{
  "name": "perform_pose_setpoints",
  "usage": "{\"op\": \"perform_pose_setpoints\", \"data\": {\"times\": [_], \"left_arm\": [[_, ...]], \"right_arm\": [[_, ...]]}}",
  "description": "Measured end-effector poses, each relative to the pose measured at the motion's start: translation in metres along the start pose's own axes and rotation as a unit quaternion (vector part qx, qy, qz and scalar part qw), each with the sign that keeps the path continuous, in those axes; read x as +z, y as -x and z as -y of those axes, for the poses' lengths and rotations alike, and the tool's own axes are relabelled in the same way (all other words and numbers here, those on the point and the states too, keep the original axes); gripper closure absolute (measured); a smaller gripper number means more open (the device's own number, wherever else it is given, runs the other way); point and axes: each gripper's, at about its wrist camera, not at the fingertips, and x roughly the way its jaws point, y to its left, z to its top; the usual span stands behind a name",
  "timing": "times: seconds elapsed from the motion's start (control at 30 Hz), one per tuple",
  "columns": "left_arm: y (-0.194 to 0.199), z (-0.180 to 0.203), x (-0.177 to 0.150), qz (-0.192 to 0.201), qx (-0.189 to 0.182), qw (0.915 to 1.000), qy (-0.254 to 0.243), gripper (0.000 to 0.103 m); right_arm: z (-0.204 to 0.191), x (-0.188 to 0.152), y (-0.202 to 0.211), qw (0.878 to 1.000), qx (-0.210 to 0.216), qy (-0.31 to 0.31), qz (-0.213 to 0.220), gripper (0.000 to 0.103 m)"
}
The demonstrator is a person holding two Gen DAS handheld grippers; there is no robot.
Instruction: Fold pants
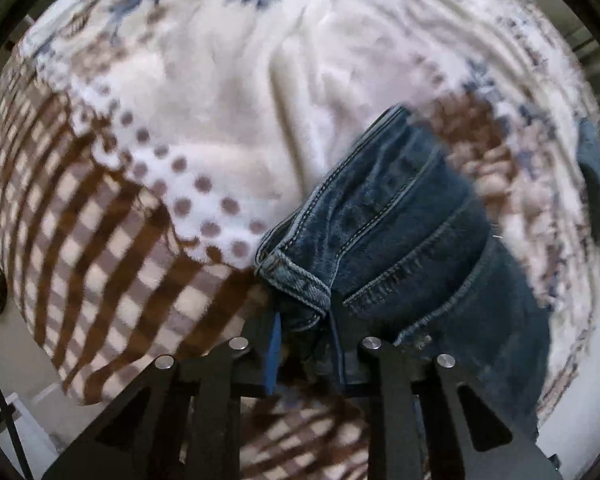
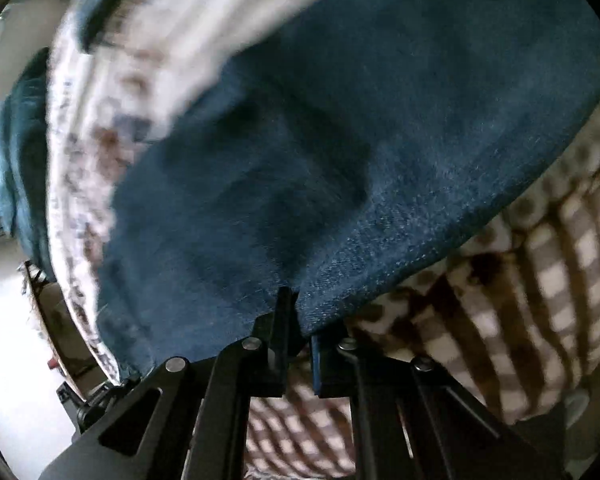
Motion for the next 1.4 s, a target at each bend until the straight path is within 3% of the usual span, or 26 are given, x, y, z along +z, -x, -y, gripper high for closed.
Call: {"op": "perform_pose_setpoints", "data": {"times": [0.07, 0.13, 0.17, 0.2, 0.27, 0.37, 0.43, 0.5, 0.57, 0.73, 0.83, 0.87, 0.9, 0.93, 1.0, 1.17, 1.33, 1.4], "left_arm": [[-0.003, -0.001, 0.000, -0.004, 0.000, 1.0000, 0.005, 0.081], [0.009, 0.001, -0.003, -0.004, 0.002, 1.0000, -0.002, 0.074], [0.018, 0.003, -0.007, -0.003, 0.009, 0.9999, -0.010, 0.070], [0.028, 0.007, -0.012, -0.002, 0.023, 0.9995, -0.021, 0.067], [0.048, 0.019, -0.027, 0.001, 0.058, 0.9968, -0.055, 0.065], [0.068, 0.037, -0.048, 0.019, 0.072, 0.9922, -0.100, 0.052], [0.078, 0.056, -0.061, 0.039, 0.066, 0.9893, -0.124, 0.016], [0.077, 0.080, -0.070, 0.046, 0.060, 0.9858, -0.150, 0.003], [0.067, 0.102, -0.074, 0.035, 0.056, 0.9845, -0.162, 0.003], [0.032, 0.158, -0.060, -0.037, 0.004, 0.9936, -0.106, 0.003], [0.015, 0.187, -0.051, -0.075, -0.017, 0.9950, -0.063, 0.004], [0.009, 0.198, -0.045, -0.086, -0.018, 0.9943, -0.060, 0.004], [0.006, 0.204, -0.043, -0.093, -0.013, 0.9939, -0.058, 0.004], [0.004, 0.211, -0.041, -0.102, -0.016, 0.9931, -0.056, 0.004], [0.003, 0.224, -0.038, -0.107, -0.028, 0.9927, -0.048, 0.004], [-0.012, 0.249, -0.033, -0.144, -0.028, 0.9883, -0.044, 0.004], [-0.044, 0.279, -0.044, -0.195, 0.007, 0.9775, -0.081, 0.005], [-0.053, 0.287, -0.049, -0.194, 0.027, 0.9750, -0.105, 0.029]], "right_arm": [[0.006, 0.006, -0.011, 1.000, -0.007, 0.000, -0.017, 0.092], [0.004, 0.009, -0.007, 0.999, -0.005, 0.003, -0.034, 0.083], [0.000, 0.009, -0.001, 0.999, -0.009, 0.013, -0.046, 0.068], [-0.004, 0.007, 0.008, 0.998, -0.010, 0.030, -0.055, 0.047], [-0.012, 0.002, 0.031, 0.996, -0.003, 0.064, -0.057, 0.028], [-0.034, -0.003, 0.056, 0.989, -0.010, 0.137, -0.060, 0.025], [-0.063, 0.002, 0.066, 0.975, -0.015, 0.211, -0.060, 0.025], [-0.092, 0.018, 0.067, 0.962, 0.003, 0.265, -0.060, 0.025], [-0.121, 0.037, 0.058, 0.950, 0.024, 0.304, -0.066, 0.025], [-0.202, 0.086, 0.000, 0.908, 0.054, 0.399, -0.114, 0.025], [-0.231, 0.097, -0.034, 0.870, 0.057, 0.465, -0.152, 0.033], [-0.236, 0.096, -0.042, 0.856, 0.051, 0.489, -0.162, 0.056], [-0.238, 0.094, -0.048, 0.847, 0.045, 0.502, -0.169, 0.088], [-0.239, 0.090, -0.053, 0.837, 0.034, 0.518, -0.174, 0.095], [-0.234, 0.081, -0.048, 0.822, 0.041, 0.545, -0.162, 0.098], [-0.220, 0.071, -0.025, 0.828, 0.105, 0.529, -0.152, 0.100], [-0.207, 0.051, -0.004, 0.817, 0.148, 0.538, -0.148, 0.100], [-0.203, 0.047, 0.000, 0.817, 0.157, 0.534, -0.150, 0.100]]}}
